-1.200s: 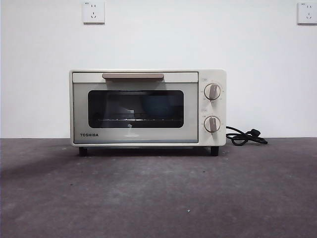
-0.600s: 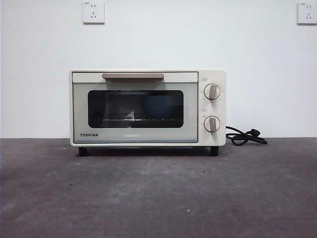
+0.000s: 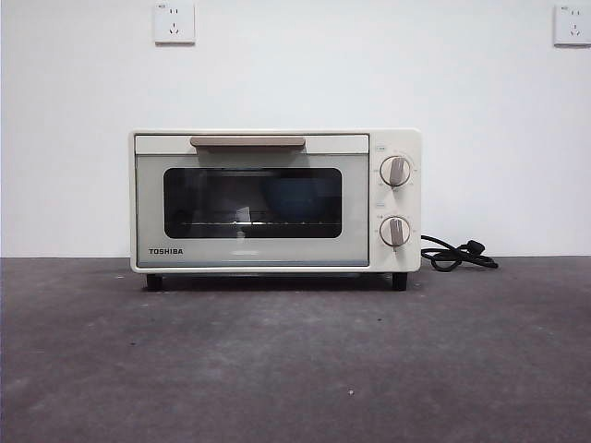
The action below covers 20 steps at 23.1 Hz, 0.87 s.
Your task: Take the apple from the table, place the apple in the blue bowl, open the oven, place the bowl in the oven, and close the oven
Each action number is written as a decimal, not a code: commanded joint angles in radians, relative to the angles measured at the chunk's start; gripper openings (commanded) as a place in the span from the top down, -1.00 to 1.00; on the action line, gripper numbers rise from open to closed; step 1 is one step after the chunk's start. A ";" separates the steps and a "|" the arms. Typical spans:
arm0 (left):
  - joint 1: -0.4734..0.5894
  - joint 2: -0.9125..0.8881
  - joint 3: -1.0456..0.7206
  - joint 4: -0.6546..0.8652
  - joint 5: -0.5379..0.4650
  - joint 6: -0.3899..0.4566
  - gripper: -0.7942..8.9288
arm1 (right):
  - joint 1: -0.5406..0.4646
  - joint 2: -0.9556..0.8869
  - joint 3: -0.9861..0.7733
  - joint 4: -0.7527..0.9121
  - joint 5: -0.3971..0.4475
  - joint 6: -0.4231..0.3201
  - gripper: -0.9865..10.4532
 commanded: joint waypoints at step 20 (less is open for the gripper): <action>0.003 0.066 -0.011 0.014 0.009 -0.031 0.84 | -0.359 -0.301 -0.209 0.365 -0.140 -0.122 0.83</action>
